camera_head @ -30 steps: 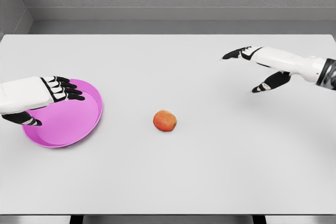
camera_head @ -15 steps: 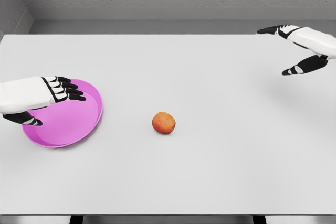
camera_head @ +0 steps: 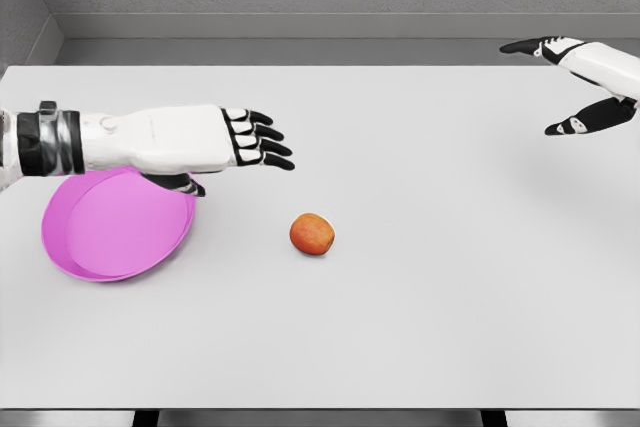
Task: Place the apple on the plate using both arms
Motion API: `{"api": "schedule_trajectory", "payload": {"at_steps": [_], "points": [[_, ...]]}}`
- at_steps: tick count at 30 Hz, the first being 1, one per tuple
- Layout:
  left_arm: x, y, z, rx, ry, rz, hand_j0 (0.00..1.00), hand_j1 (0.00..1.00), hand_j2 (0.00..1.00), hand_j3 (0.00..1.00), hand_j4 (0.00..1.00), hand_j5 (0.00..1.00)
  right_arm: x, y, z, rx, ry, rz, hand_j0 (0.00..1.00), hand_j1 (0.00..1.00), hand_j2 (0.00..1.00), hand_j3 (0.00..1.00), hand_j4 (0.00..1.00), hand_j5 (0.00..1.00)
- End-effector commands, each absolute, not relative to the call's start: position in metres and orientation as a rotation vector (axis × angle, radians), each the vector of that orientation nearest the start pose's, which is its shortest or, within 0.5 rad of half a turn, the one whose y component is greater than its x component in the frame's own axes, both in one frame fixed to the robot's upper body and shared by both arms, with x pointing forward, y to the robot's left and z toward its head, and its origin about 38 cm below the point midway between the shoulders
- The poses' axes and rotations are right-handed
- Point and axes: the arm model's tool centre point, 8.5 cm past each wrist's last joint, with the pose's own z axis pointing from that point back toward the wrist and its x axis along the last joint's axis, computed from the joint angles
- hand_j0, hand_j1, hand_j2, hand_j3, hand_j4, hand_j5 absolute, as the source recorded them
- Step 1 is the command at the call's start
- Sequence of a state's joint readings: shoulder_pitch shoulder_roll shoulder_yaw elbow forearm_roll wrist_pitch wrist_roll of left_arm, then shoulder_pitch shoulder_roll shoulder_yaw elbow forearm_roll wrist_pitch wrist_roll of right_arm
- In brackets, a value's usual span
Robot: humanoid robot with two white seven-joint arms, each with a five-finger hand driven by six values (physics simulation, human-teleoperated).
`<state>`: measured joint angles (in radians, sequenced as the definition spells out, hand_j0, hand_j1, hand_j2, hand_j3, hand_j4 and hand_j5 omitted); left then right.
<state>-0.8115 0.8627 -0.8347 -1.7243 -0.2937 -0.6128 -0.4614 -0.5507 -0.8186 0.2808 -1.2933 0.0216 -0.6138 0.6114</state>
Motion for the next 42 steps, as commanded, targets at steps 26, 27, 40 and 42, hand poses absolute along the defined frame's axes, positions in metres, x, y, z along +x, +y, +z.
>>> {"api": "schedule_trajectory", "payload": {"at_steps": [26, 27, 40, 42], "points": [[0.398, 0.121, 0.182, -0.198, 1.607, 2.802, 0.99, 0.99, 0.99, 0.99, 0.99, 0.99, 0.436, -0.374, 0.267, -0.307, -1.7, 1.603, 1.0, 1.0, 1.0, 1.0, 1.0, 1.0], [0.398, 0.118, 0.182, -0.205, 1.598, 2.794, 0.98, 0.98, 0.98, 0.98, 0.98, 0.98, 0.436, -0.374, 0.267, -0.307, -1.7, 1.603, 1.0, 1.0, 1.0, 1.0, 1.0, 1.0], [0.4, 0.118, 0.167, -0.22, 1.53, 2.829, 0.94, 0.94, 0.94, 0.94, 0.94, 0.94, 0.436, -0.374, 0.267, -0.307, -1.7, 1.603, 1.0, 1.0, 1.0, 1.0, 1.0, 1.0], [0.399, 0.118, 0.164, -0.225, 1.508, 2.833, 0.94, 0.94, 0.94, 0.94, 0.94, 0.94, 0.436, -0.374, 0.267, -0.307, -1.7, 1.603, 1.0, 1.0, 1.0, 1.0, 1.0, 1.0]]}}
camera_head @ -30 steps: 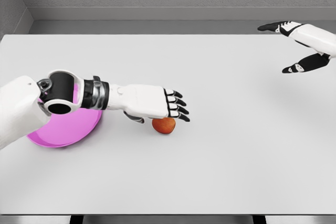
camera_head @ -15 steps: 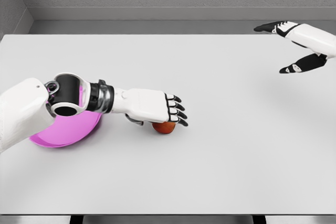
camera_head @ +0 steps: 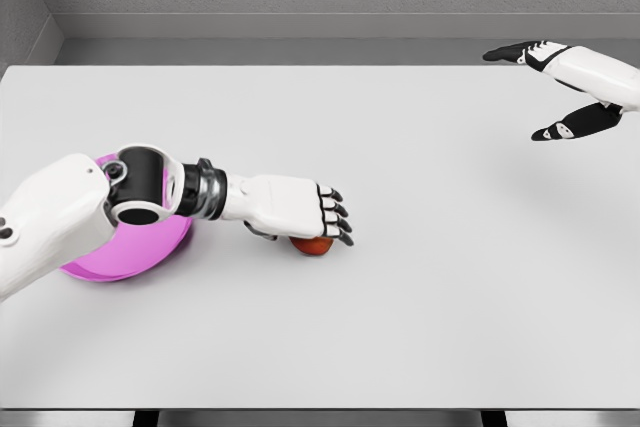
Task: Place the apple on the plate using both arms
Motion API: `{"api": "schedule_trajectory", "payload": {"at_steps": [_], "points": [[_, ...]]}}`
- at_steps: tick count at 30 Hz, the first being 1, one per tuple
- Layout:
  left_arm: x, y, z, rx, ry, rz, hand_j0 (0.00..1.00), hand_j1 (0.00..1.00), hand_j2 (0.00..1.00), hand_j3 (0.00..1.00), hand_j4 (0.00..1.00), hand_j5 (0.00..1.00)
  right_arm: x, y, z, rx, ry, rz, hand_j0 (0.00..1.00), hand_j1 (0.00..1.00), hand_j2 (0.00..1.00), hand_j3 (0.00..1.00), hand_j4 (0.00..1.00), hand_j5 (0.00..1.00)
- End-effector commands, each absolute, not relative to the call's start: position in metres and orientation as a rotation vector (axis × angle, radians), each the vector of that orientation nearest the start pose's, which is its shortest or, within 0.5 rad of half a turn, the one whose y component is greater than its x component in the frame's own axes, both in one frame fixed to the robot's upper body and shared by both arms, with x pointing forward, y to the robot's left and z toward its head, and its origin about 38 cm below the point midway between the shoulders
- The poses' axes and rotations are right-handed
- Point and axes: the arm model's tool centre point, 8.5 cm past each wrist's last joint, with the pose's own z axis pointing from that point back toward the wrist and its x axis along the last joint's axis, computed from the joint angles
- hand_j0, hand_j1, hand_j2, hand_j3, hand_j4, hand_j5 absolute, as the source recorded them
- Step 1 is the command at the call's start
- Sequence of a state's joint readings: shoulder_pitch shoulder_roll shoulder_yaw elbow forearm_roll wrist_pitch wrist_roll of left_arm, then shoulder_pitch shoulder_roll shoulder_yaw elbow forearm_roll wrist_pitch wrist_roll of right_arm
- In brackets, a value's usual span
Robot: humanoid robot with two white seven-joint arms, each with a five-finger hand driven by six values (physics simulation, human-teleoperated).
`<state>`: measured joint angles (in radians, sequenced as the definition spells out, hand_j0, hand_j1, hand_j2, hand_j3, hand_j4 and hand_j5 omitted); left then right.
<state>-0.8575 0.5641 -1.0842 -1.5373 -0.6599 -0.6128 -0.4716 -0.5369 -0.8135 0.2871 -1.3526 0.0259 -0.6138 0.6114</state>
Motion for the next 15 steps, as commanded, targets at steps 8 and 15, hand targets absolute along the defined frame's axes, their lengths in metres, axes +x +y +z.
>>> {"api": "schedule_trajectory", "payload": {"at_steps": [8, 15], "points": [[0.3981, 0.1176, 0.1617, -0.223, 1.497, 2.835, 0.85, 0.85, 0.85, 0.85, 0.85, 0.85, 0.436, -0.3737, 0.2669, -0.306, -1.7, 1.603, 1.0, 1.0, 1.0, 1.0, 1.0, 1.0], [0.3961, 0.1175, 0.1585, -0.212, 1.482, 2.84, 0.62, 0.62, 0.62, 0.62, 0.62, 0.62, 0.4362, -0.3737, 0.2663, -0.306, -1.699, 1.603, 1.0, 1.0, 1.0, 1.0, 1.0, 1.0]]}}
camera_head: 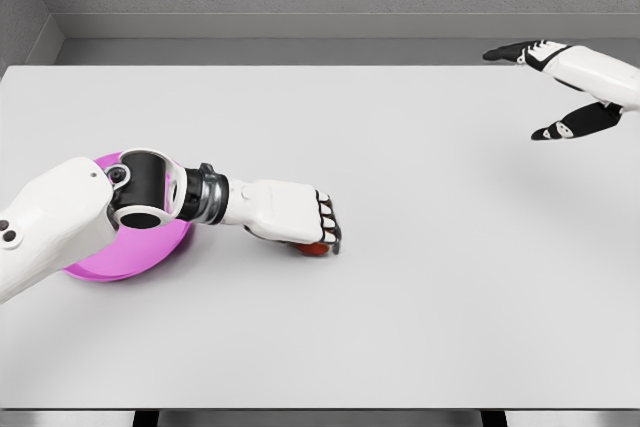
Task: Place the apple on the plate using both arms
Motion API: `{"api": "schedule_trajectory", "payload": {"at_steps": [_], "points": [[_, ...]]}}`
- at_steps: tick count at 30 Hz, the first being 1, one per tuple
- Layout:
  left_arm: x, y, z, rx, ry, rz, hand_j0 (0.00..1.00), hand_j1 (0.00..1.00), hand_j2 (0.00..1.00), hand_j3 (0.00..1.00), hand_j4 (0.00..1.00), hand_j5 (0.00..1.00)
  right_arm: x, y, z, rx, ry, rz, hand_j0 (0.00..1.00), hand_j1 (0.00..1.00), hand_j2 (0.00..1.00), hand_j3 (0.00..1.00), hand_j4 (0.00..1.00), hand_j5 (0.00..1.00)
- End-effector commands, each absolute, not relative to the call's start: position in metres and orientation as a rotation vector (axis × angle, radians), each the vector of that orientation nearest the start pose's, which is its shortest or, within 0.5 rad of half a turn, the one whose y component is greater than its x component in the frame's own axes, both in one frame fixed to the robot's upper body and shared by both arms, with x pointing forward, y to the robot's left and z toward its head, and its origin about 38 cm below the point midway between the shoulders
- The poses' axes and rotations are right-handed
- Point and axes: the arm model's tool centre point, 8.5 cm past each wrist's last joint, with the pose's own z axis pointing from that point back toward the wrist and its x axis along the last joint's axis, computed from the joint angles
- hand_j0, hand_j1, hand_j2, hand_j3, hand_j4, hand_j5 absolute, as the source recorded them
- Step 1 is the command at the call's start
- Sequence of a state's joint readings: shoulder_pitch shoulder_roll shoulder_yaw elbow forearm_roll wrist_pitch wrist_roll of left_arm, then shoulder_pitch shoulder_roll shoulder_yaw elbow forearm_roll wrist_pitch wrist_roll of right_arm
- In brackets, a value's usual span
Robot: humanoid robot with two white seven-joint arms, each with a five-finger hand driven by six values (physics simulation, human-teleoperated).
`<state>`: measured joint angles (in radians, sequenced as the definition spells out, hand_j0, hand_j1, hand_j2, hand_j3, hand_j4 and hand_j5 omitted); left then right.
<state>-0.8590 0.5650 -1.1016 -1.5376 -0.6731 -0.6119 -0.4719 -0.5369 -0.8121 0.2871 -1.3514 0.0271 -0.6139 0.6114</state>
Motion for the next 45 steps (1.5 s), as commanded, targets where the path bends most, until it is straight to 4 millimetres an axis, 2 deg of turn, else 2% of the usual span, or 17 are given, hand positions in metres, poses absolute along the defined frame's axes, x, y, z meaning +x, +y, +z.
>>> {"api": "schedule_trajectory", "payload": {"at_steps": [1, 9, 11, 14, 16, 17, 19, 21, 25, 28, 31, 32, 34, 36, 42, 43, 45], "points": [[0.396, 0.118, 0.158, -0.21, 1.476, 2.842, 0.58, 0.58, 0.58, 0.58, 0.58, 0.58, 0.436, -0.374, 0.266, -0.306, -1.699, 1.603, 1.0, 1.0, 1.0, 1.0, 1.0, 1.0], [0.397, 0.121, 0.158, -0.216, 1.464, 2.851, 0.51, 0.51, 0.51, 0.51, 0.51, 0.51, 0.437, -0.375, 0.266, -0.308, -1.696, 1.598, 1.0, 1.0, 1.0, 1.0, 1.0, 1.0], [0.4, 0.121, 0.165, -0.237, 1.465, 2.841, 0.48, 0.48, 0.48, 0.48, 0.48, 0.48, 0.437, -0.375, 0.266, -0.308, -1.696, 1.598, 1.0, 1.0, 1.0, 1.0, 1.0, 1.0], [0.406, 0.138, 0.177, -0.287, 1.459, 2.855, 0.44, 0.44, 0.44, 0.44, 0.44, 0.44, 0.437, -0.376, 0.266, -0.308, -1.695, 1.597, 1.0, 1.0, 1.0, 1.0, 1.0, 1.0], [0.412, 0.164, 0.189, -0.318, 1.483, 2.894, 0.44, 0.44, 0.44, 0.44, 0.44, 0.44, 0.437, -0.375, 0.265, -0.307, -1.696, 1.597, 1.0, 1.0, 1.0, 1.0, 1.0, 1.0], [0.414, 0.181, 0.203, -0.366, 1.507, 2.9, 0.44, 0.44, 0.44, 0.44, 0.44, 0.44, 0.437, -0.375, 0.266, -0.308, -1.697, 1.597, 1.0, 1.0, 1.0, 1.0, 1.0, 1.0], [0.42, 0.232, 0.236, -0.509, 1.574, 2.938, 0.43, 0.43, 0.43, 0.43, 0.43, 0.43, 0.438, -0.375, 0.267, -0.31, -1.697, 1.598, 1.0, 1.0, 1.0, 1.0, 1.0, 1.0], [0.419, 0.273, 0.25, -0.616, 1.557, 3.0, 0.43, 0.43, 0.43, 0.43, 0.43, 0.43, 0.438, -0.375, 0.267, -0.311, -1.698, 1.599, 1.0, 1.0, 1.0, 1.0, 1.0, 1.0], [0.414, 0.304, 0.245, -0.666, 1.519, 3.078, 0.44, 0.44, 0.44, 0.44, 0.44, 0.44, 0.438, -0.374, 0.269, -0.312, -1.702, 1.6, 1.0, 1.0, 1.0, 1.0, 1.0, 1.0], [0.411, 0.31, 0.236, -0.648, 1.498, 3.115, 0.47, 0.47, 0.47, 0.47, 0.47, 0.47, 0.439, -0.373, 0.269, -0.311, -1.706, 1.598, 1.0, 1.0, 1.0, 1.0, 1.0, 1.0], [0.41, 0.313, 0.234, -0.644, 1.496, 3.126, 0.53, 0.53, 0.53, 0.53, 0.53, 0.53, 0.438, -0.373, 0.268, -0.31, -1.702, 1.599, 1.0, 1.0, 1.0, 1.0, 1.0, 1.0], [0.409, 0.315, 0.233, -0.645, 1.492, 3.134, 0.59, 0.59, 0.59, 0.59, 0.59, 0.59, 0.438, -0.373, 0.268, -0.31, -1.703, 1.6, 1.0, 1.0, 1.0, 1.0, 1.0, 1.0], [0.413, 0.325, 0.227, -0.638, 1.529, 3.174, 0.83, 0.83, 0.83, 0.83, 0.83, 0.83, 0.438, -0.373, 0.267, -0.308, -1.702, 1.6, 1.0, 1.0, 1.0, 1.0, 1.0, 1.0], [0.415, 0.33, 0.223, -0.633, 1.547, 3.198, 0.95, 0.95, 0.95, 0.95, 0.95, 0.95, 0.437, -0.373, 0.265, -0.305, -1.698, 1.599, 1.0, 1.0, 1.0, 1.0, 1.0, 1.0], [0.415, 0.33, 0.223, -0.626, 1.56, 3.197, 1.0, 1.0, 1.0, 1.0, 1.0, 1.0, 0.438, -0.373, 0.266, -0.306, -1.7, 1.599, 1.0, 1.0, 1.0, 1.0, 1.0, 1.0], [0.418, 0.334, 0.223, -0.606, 1.63, 3.21, 1.0, 1.0, 1.0, 1.0, 1.0, 1.0, 0.437, -0.373, 0.265, -0.305, -1.698, 1.599, 1.0, 1.0, 1.0, 1.0, 1.0, 1.0], [0.426, 0.352, 0.223, -0.543, 1.878, 3.24, 1.0, 1.0, 1.0, 1.0, 1.0, 1.0, 0.437, -0.373, 0.265, -0.305, -1.698, 1.599, 1.0, 1.0, 1.0, 1.0, 1.0, 1.0]]}}
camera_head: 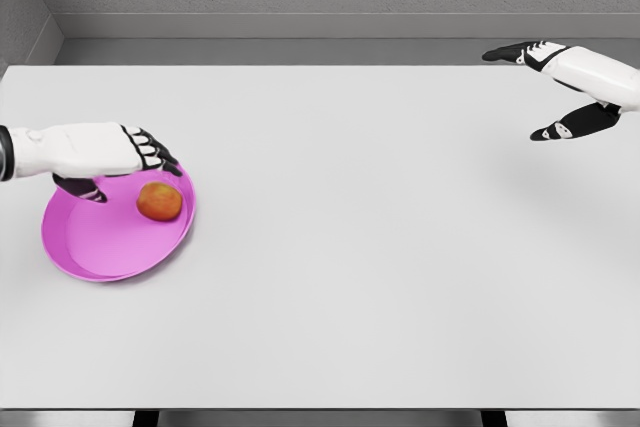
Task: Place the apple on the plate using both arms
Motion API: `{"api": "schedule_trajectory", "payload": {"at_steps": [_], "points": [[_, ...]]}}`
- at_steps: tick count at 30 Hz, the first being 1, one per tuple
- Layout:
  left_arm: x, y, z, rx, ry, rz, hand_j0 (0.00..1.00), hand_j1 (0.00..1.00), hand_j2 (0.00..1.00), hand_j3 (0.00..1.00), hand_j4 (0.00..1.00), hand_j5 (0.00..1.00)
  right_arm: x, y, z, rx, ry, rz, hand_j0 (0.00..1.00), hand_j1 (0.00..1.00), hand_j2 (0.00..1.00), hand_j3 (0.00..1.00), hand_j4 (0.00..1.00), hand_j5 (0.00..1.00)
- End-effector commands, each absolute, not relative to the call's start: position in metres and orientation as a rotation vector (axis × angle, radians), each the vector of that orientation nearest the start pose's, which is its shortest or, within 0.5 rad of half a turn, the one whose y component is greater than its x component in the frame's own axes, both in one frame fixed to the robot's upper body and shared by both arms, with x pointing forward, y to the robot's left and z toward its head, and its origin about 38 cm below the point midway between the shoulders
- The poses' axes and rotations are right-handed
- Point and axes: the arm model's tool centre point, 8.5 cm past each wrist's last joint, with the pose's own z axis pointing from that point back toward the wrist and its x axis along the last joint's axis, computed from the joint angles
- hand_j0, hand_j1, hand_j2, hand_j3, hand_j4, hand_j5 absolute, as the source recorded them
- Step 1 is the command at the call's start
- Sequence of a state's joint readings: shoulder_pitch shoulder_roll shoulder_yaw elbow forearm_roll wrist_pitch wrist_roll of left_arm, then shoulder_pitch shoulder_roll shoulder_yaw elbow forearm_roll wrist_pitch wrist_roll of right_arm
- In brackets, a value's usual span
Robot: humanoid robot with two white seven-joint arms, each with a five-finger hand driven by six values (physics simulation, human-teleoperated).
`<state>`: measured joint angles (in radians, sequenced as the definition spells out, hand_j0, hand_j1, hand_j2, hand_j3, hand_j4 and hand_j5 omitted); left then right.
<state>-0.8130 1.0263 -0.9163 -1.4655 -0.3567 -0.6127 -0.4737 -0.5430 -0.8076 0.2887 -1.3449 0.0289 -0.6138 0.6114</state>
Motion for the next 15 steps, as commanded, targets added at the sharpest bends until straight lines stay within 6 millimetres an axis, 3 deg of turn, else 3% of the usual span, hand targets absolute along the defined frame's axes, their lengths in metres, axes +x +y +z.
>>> {"api": "schedule_trajectory", "payload": {"at_steps": [1, 7, 9, 15], "points": [[0.429, 0.358, 0.223, 0.359, -1.242, -2.108, 1.0, 1.0, 1.0, 1.0, 1.0, 1.0, 0.438, -0.373, 0.267, -0.307, -1.702, 1.601, 1.0, 1.0, 1.0, 1.0, 1.0, 1.0], [0.459, 0.436, 0.247, 0.546, -1.21, -1.84, 1.0, 1.0, 1.0, 1.0, 1.0, 1.0, 0.438, -0.373, 0.266, -0.306, -1.701, 1.6, 1.0, 1.0, 1.0, 1.0, 1.0, 1.0], [0.462, 0.431, 0.243, 0.533, -1.222, -1.835, 1.0, 1.0, 1.0, 1.0, 1.0, 1.0, 0.438, -0.373, 0.268, -0.308, -1.703, 1.601, 1.0, 1.0, 1.0, 1.0, 1.0, 1.0], [0.466, 0.44, 0.231, 0.525, -1.197, -1.788, 1.0, 1.0, 1.0, 1.0, 1.0, 1.0, 0.438, -0.372, 0.267, -0.307, -1.703, 1.602, 1.0, 1.0, 1.0, 1.0, 1.0, 1.0]]}}
